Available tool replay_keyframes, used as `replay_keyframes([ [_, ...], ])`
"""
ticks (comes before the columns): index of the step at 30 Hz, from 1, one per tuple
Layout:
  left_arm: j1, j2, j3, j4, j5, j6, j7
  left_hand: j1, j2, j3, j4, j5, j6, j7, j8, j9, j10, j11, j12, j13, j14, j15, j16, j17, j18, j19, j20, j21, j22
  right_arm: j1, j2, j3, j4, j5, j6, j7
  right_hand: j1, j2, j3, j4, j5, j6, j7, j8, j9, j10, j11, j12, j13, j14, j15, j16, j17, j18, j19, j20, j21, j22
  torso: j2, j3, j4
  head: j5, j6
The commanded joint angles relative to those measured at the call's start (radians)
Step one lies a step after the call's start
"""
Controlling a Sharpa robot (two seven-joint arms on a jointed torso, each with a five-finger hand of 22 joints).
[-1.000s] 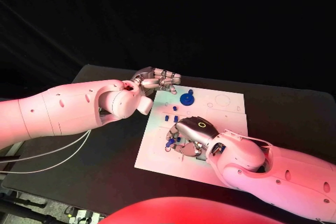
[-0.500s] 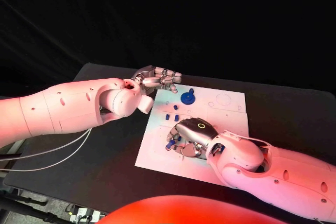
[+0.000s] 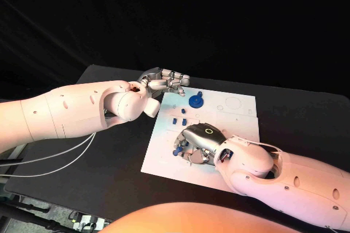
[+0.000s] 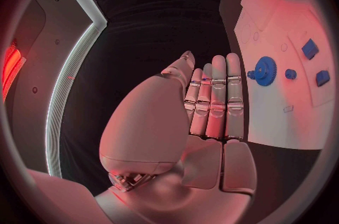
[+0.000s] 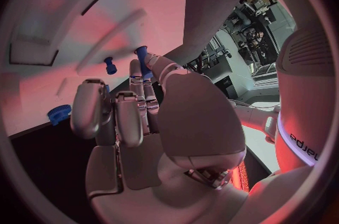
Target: Assemble the parts on the task board
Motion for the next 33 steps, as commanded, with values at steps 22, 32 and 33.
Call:
replay_keyframes([
  [22,0.001,0.001,0.001,0.003,-0.001,0.018,0.001,0.003,0.01,-0.001,-0.006,0.0,-0.004,-0.003,0.004,-0.001,-0.005,-0.001,0.006,0.001,-0.005,-0.001,-0.002,-0.001,0.011,0.005,-0.001,-0.005,-0.001,-0.01,0.027,-0.005,-0.016,-0.01,0.021,-0.013,-0.029,-0.023,0.019,0.002,-0.015,-0.109,0.026,-0.053,-0.03,-0.014,0.02,-0.015,0.003,0.045,0.009,0.0,-0.008,-0.013,-0.007,0.014,-0.025,0.104,0.001,0.0004,-0.0008,0.002,-0.001],
  [32,0.001,0.001,0.001,0.003,-0.001,0.02,0.0,0.003,0.01,-0.001,-0.006,0.0,-0.004,-0.003,0.004,-0.001,-0.005,-0.001,0.006,0.001,-0.005,-0.001,-0.002,-0.001,0.011,0.005,-0.001,-0.005,-0.001,-0.011,0.017,-0.005,-0.009,-0.013,-0.008,-0.017,-0.035,-0.025,0.018,0.002,-0.026,-0.115,0.022,-0.049,-0.033,-0.004,0.016,-0.007,0.008,0.045,0.006,0.0,-0.009,-0.012,-0.007,0.013,-0.026,0.105,0.0,0.001,0.0001,0.002,-0.003],
  [33,0.001,0.0,0.001,0.003,-0.001,0.02,0.0,0.003,0.01,-0.001,-0.006,0.0,-0.004,-0.003,0.004,-0.001,-0.005,-0.001,0.006,0.001,-0.005,-0.001,-0.002,-0.001,0.011,0.005,-0.001,-0.005,-0.001,-0.012,0.015,-0.005,-0.007,-0.013,-0.009,-0.017,-0.035,-0.025,0.018,0.002,-0.026,-0.114,0.021,-0.048,-0.033,-0.004,0.015,-0.007,0.009,0.045,0.006,0.0,-0.009,-0.012,-0.007,0.013,-0.026,0.105,0.0,0.001,0.0001,0.002,-0.003],
])
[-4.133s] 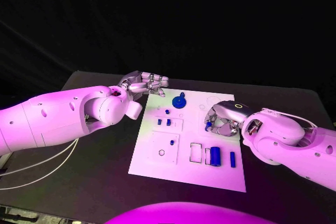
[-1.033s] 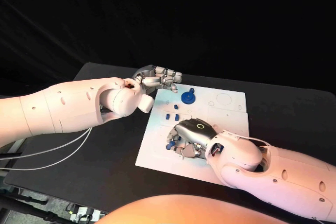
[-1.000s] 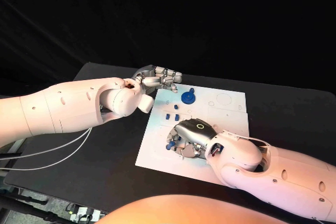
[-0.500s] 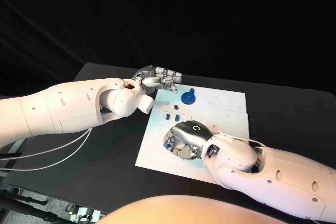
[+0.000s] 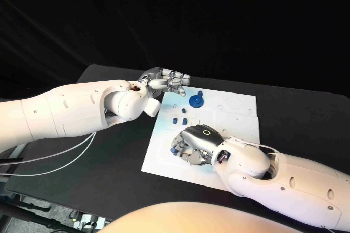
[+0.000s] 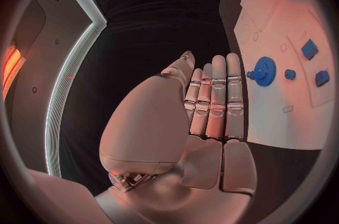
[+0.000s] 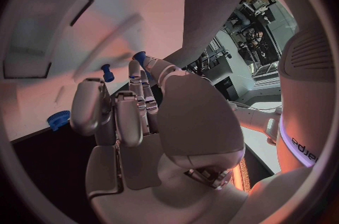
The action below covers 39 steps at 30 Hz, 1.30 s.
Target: Assemble the parts on the task board
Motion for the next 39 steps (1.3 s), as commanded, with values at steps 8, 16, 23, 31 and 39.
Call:
replay_keyframes([
  [8,0.001,0.0,0.001,0.002,-0.001,0.018,0.003,0.003,0.01,-0.001,-0.006,0.0,-0.004,-0.003,0.004,-0.001,-0.005,-0.001,0.006,0.001,-0.005,-0.001,-0.002,-0.001,0.011,0.005,-0.001,-0.005,-0.001,-0.002,-0.025,0.0,0.025,-0.012,-0.047,-0.009,-0.032,-0.022,-0.017,0.008,-0.009,-0.027,-0.005,-0.004,-0.008,0.019,-0.008,0.022,0.013,0.048,-0.002,0.0,0.0,-0.012,0.001,0.002,-0.007,0.106,0.0,-0.0004,-0.0001,-0.001,-0.001],
  [16,0.001,-0.002,0.001,0.001,-0.001,0.018,0.003,0.003,0.01,-0.001,-0.006,0.0,-0.004,-0.003,0.004,-0.001,-0.005,-0.001,0.006,0.001,-0.005,-0.001,-0.002,-0.001,0.011,0.005,-0.001,-0.005,-0.001,0.024,-0.13,0.006,0.115,0.06,-0.116,-0.006,-0.02,-0.021,-0.039,-0.004,-0.007,0.01,-0.012,0.017,-0.003,0.082,-0.025,0.109,0.072,0.051,-0.016,0.005,0.006,-0.014,0.007,-0.01,0.001,0.113,-0.002,-0.0015,-0.0002,-0.012,0.007],
  [23,0.0,-0.003,-0.001,0.0,-0.001,0.017,0.004,0.003,0.01,-0.001,-0.006,0.0,-0.004,-0.003,0.004,-0.001,-0.005,-0.001,0.006,0.001,-0.005,-0.001,-0.002,-0.001,0.011,0.005,-0.001,-0.005,-0.001,0.088,-0.307,0.012,0.207,0.32,-0.105,-0.018,-0.078,-0.011,-0.113,0.036,0.056,0.074,-0.034,0.062,0.017,0.077,-0.057,0.369,0.278,0.061,-0.034,0.03,0.043,-0.023,0.03,-0.025,0.043,0.135,-0.009,-0.004,-0.0059,-0.063,0.027],
  [31,0.0,-0.003,-0.007,-0.003,-0.001,0.017,0.004,0.003,0.01,-0.001,-0.006,0.0,-0.004,-0.003,0.004,-0.001,-0.005,-0.001,0.006,0.001,-0.005,-0.001,-0.002,-0.001,0.011,0.005,-0.001,-0.005,-0.001,0.113,-0.484,0.012,0.265,0.448,-0.082,-0.072,-0.142,0.014,-0.253,0.117,0.11,0.067,-0.048,0.104,0.078,0.162,-0.06,0.99,0.956,0.082,-0.041,0.104,0.161,-0.045,0.075,-0.034,0.148,0.185,-0.025,-0.0073,-0.0186,-0.155,0.046],
  [39,0.0,0.0,-0.012,-0.006,0.002,0.02,0.003,0.003,0.01,-0.001,-0.006,0.0,-0.004,-0.003,0.004,-0.001,-0.005,-0.001,0.006,0.001,-0.005,-0.001,-0.002,-0.001,0.011,0.005,-0.001,-0.005,-0.001,0.075,-0.592,0.005,0.3,0.397,-0.129,-0.15,-0.134,0.025,-0.304,0.142,0.122,0.06,-0.049,0.118,0.103,0.168,-0.057,1.043,1.027,0.082,-0.041,0.109,0.169,-0.045,0.075,-0.034,0.149,0.19,-0.037,-0.0084,-0.0375,-0.228,0.046],
])
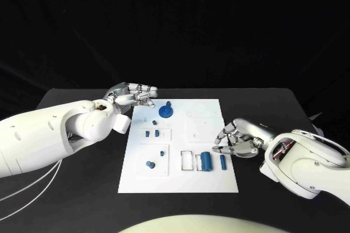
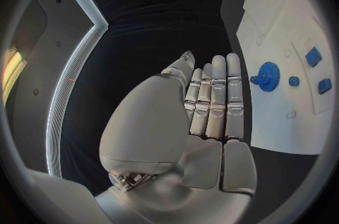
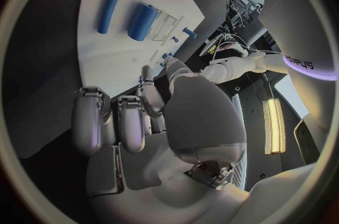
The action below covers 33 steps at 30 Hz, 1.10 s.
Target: Assemble the parts on the task board
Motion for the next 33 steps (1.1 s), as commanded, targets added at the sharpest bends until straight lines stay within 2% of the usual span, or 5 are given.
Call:
replay_keyframes([
  [1,0.0,0.004,0.0,0.002,0.002,0.018,0.005,0.003,0.01,-0.001,-0.006,0.0,-0.004,-0.003,0.004,-0.001,-0.005,-0.001,0.006,0.002,-0.005,-0.001,-0.002,-0.001,0.011,0.005,-0.001,-0.005,-0.001,-0.026,-0.015,-0.003,0.012,-0.021,-0.037,-0.084,0.004,0.012,-0.013,0.004,0.006,-0.003,0.0,0.009,0.005,0.007,0.0,0.005,0.005,0.08,0.0,0.002,0.141,-0.012,0.02,-0.001,-0.002,0.189,-0.008,-0.0008,-0.012,-0.036,-0.001],
  [7,0.0,0.004,-0.001,0.001,0.003,0.02,0.005,0.003,0.01,-0.001,-0.006,0.0,-0.004,-0.003,0.004,-0.001,-0.005,-0.001,0.006,0.002,-0.005,-0.001,-0.002,-0.001,0.011,0.005,-0.001,-0.005,-0.001,-0.077,-0.006,-0.004,0.007,-0.089,-0.097,-0.143,-0.005,0.005,-0.052,0.028,0.025,-0.003,-0.002,0.015,0.017,0.008,-0.001,0.012,0.018,0.08,-0.001,0.004,0.144,-0.01,0.015,-0.002,-0.015,0.187,-0.01,0.0007,-0.0181,-0.052,-0.008],
  [13,0.0,0.004,-0.001,0.0,0.004,0.021,0.005,0.003,0.01,-0.001,-0.006,0.0,-0.004,-0.003,0.004,-0.001,-0.005,-0.001,0.006,0.002,-0.005,-0.001,-0.002,-0.001,0.011,0.005,-0.001,-0.005,-0.001,-0.096,0.029,-0.005,0.0,-0.115,-0.124,-0.168,-0.018,0.003,-0.091,0.053,0.043,-0.005,-0.004,0.019,0.027,0.015,-0.002,0.022,0.037,0.082,-0.002,0.009,0.152,-0.009,0.014,-0.003,-0.02,0.187,-0.009,0.0001,-0.0158,-0.053,-0.013],
  [19,0.0,0.003,-0.002,0.001,0.005,0.022,0.005,0.003,0.01,-0.001,-0.006,0.0,-0.004,-0.003,0.004,-0.001,-0.005,-0.001,0.006,0.002,-0.005,-0.001,-0.002,-0.001,0.011,0.005,-0.001,-0.005,-0.001,-0.107,0.065,-0.005,-0.018,-0.121,-0.117,-0.194,-0.028,0.003,-0.118,0.057,0.038,-0.009,-0.004,0.021,0.033,0.014,-0.002,0.022,0.04,0.082,-0.002,0.011,0.155,-0.008,0.013,-0.003,-0.026,0.187,-0.009,-0.0019,-0.0165,-0.049,-0.019],
  [33,0.0,0.0,-0.002,0.003,0.005,0.022,0.005,0.002,0.014,-0.004,-0.009,0.0,-0.005,-0.003,0.005,-0.001,-0.008,-0.001,0.01,0.002,-0.007,0.0,-0.002,-0.003,0.01,0.005,-0.001,-0.007,-0.001,-0.134,0.128,-0.005,-0.066,-0.146,-0.074,-0.234,-0.079,0.018,-0.201,0.061,0.01,-0.016,-0.004,0.03,0.052,0.005,-0.001,0.011,0.041,0.081,-0.001,0.008,0.15,-0.006,0.009,-0.001,-0.041,0.185,-0.009,-0.001,-0.0169,-0.041,-0.026],
])
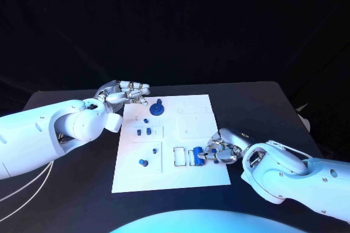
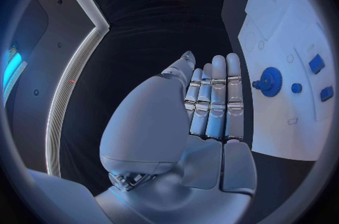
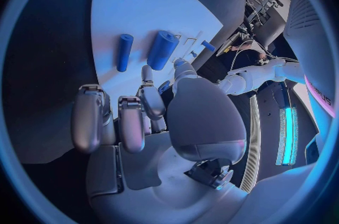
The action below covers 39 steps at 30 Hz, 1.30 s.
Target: Assemble the parts on the task board
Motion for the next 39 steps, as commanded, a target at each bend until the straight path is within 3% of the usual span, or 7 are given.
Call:
replay_keyframes([
  [1,0.0,0.0,0.001,0.003,0.004,0.017,0.005,-0.002,0.01,0.0,-0.005,0.0,-0.005,-0.004,0.005,-0.001,-0.008,-0.001,0.003,0.001,-0.007,0.0,-0.002,-0.001,0.01,0.005,-0.001,-0.003,-0.001,-0.003,0.01,0.0,-0.007,-0.032,0.031,-0.029,-0.012,-0.002,-0.01,0.0,-0.007,-0.006,0.0,0.007,0.002,-0.006,0.002,-0.005,0.001,0.081,-0.001,0.004,0.15,-0.006,0.009,-0.002,-0.006,0.186,0.0,0.0001,-0.0013,0.001,-0.003],
  [11,0.0,-0.001,0.001,0.003,0.008,0.018,0.005,-0.005,0.012,-0.001,-0.003,0.0,-0.005,-0.003,0.006,-0.001,-0.008,0.0,0.004,0.001,-0.008,0.0,-0.002,-0.001,0.01,0.005,-0.001,-0.004,-0.002,-0.016,0.034,0.0,-0.031,-0.038,0.05,-0.04,-0.019,0.003,-0.017,0.0,-0.01,-0.006,-0.001,0.009,0.005,-0.006,0.002,-0.005,0.003,0.081,-0.001,0.003,0.15,-0.005,0.007,-0.002,-0.012,0.184,0.001,0.0017,-0.0012,0.002,-0.005],
  [20,0.0,-0.001,0.0,0.004,0.009,0.016,0.007,-0.01,0.014,-0.003,0.0,0.0,-0.006,-0.003,0.006,-0.001,-0.009,0.0,0.005,0.001,-0.008,0.001,-0.002,-0.002,0.01,0.005,-0.001,-0.005,-0.002,-0.03,0.052,0.0,-0.044,-0.039,0.084,-0.039,-0.005,-0.003,-0.029,-0.004,-0.013,0.001,-0.004,0.018,0.013,-0.002,-0.001,0.0,0.013,0.081,-0.003,0.004,0.152,-0.005,0.008,-0.003,-0.012,0.185,0.001,0.001,-0.0024,0.006,-0.009],
  [27,0.0,-0.001,0.0,0.004,0.009,0.018,0.006,-0.014,0.017,-0.004,0.002,0.0,-0.006,-0.003,0.006,-0.002,-0.011,0.0,0.006,0.001,-0.008,0.001,-0.001,-0.002,0.01,0.004,0.0,-0.006,-0.002,-0.038,0.062,-0.001,-0.049,-0.049,0.074,-0.04,0.015,0.004,-0.032,-0.005,-0.009,0.003,-0.007,0.025,0.019,0.0,-0.003,0.002,0.017,0.081,-0.005,0.005,0.153,-0.005,0.008,-0.004,-0.014,0.185,0.002,0.001,-0.0013,0.005,-0.007],
  [35,0.0,-0.003,0.0,0.005,0.009,0.017,0.006,-0.015,0.018,-0.005,0.003,0.0,-0.007,-0.003,0.006,-0.002,-0.011,0.001,0.007,0.001,-0.008,0.001,-0.001,-0.003,0.01,0.004,0.0,-0.007,-0.003,-0.04,0.061,-0.001,-0.05,-0.062,0.066,-0.044,0.061,0.023,-0.036,-0.009,0.063,-0.002,-0.009,0.038,0.032,0.0,-0.006,0.001,0.023,0.082,-0.007,0.006,0.154,-0.005,0.008,-0.007,-0.017,0.187,0.002,0.0004,-0.002,0.008,-0.012],
  [39,0.0,-0.004,0.0,0.005,0.009,0.018,0.005,-0.015,0.018,-0.005,0.003,0.0,-0.007,-0.003,0.006,-0.002,-0.011,0.001,0.007,0.001,-0.008,0.001,-0.001,-0.003,0.01,0.004,0.0,-0.007,-0.003,-0.04,0.06,0.0,-0.05,-0.073,0.065,-0.047,0.097,0.031,-0.034,-0.016,0.132,-0.007,-0.009,0.042,0.038,-0.006,-0.006,-0.008,0.018,0.081,-0.008,0.004,0.152,-0.004,0.008,-0.008,-0.02,0.187,0.0,0.0002,-0.0023,0.008,-0.015],
])
